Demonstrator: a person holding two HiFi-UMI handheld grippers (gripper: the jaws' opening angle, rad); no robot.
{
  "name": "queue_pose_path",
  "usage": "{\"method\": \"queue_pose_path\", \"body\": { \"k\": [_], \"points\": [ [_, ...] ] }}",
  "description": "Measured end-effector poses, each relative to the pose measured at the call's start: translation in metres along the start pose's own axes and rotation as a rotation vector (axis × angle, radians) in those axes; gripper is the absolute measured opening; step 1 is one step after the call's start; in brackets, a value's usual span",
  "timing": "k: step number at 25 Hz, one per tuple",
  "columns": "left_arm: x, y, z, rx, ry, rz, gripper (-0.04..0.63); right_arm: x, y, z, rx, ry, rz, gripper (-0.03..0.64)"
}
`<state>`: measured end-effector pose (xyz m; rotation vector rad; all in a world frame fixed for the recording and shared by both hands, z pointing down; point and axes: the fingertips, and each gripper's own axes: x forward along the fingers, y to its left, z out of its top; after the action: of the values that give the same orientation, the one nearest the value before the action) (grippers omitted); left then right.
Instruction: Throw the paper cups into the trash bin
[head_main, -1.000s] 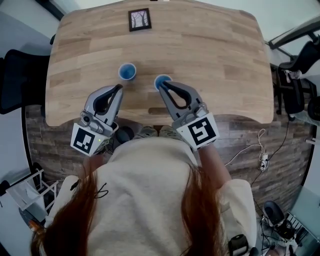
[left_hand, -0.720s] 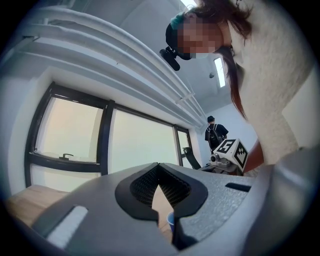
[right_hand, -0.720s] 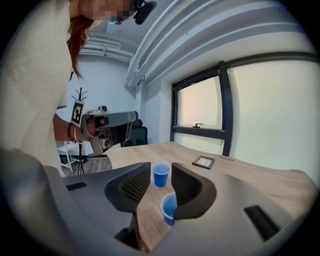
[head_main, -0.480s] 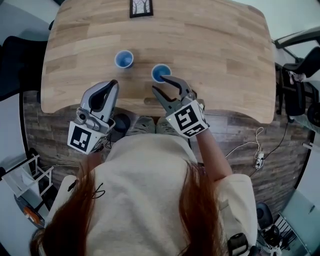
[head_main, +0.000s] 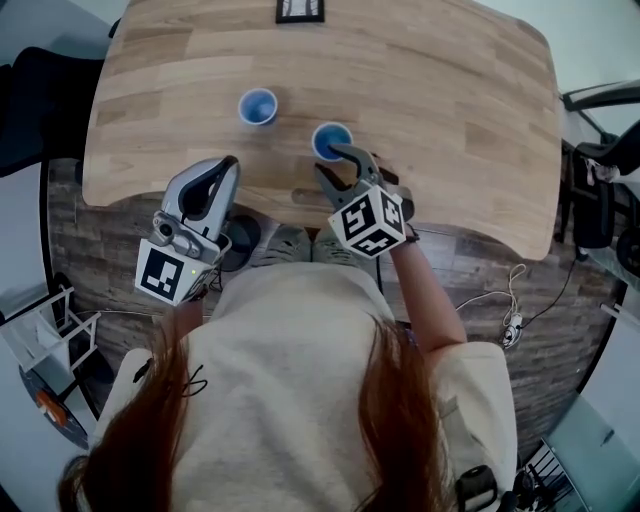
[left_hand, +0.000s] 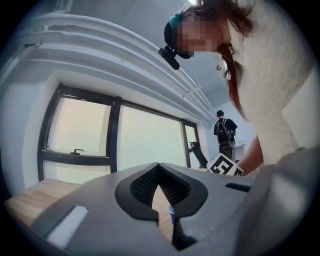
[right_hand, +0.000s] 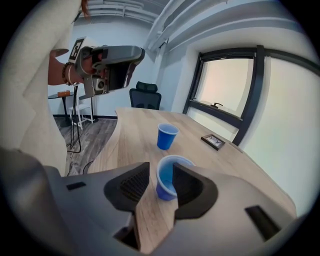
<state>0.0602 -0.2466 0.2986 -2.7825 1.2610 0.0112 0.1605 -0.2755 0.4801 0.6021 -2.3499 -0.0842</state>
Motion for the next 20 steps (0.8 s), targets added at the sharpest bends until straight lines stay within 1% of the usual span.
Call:
{"method": "queue_pose_path", "body": {
  "k": [5, 10, 12, 16, 20],
  "points": [
    [0.001, 0.003, -0.002, 0.001, 0.009, 0.007, 0.003, 0.007, -0.001, -0.007, -0.078, 0.064, -0.016, 0.126],
    [0.002, 0.003, 0.000, 0.001, -0.008, 0.005, 0.003, 0.012, 0.002, -0.010, -0.124, 0.100, 0.004, 0.124],
    [0.000, 0.005, -0.002, 0.001, 0.004, 0.008, 0.003, 0.014, 0.003, -0.011, -0.145, 0.114, 0.010, 0.120],
    [-0.004, 0.008, -0.001, 0.006, 0.003, 0.018, 0.003, 0.016, 0.002, -0.011, -0.176, 0.132, 0.001, 0.053],
    [-0.006, 0.013, 0.000, 0.004, 0.000, 0.029, 0.003, 0.018, -0.003, -0.012, -0.174, 0.151, -0.010, 0.037]
  ]
}}
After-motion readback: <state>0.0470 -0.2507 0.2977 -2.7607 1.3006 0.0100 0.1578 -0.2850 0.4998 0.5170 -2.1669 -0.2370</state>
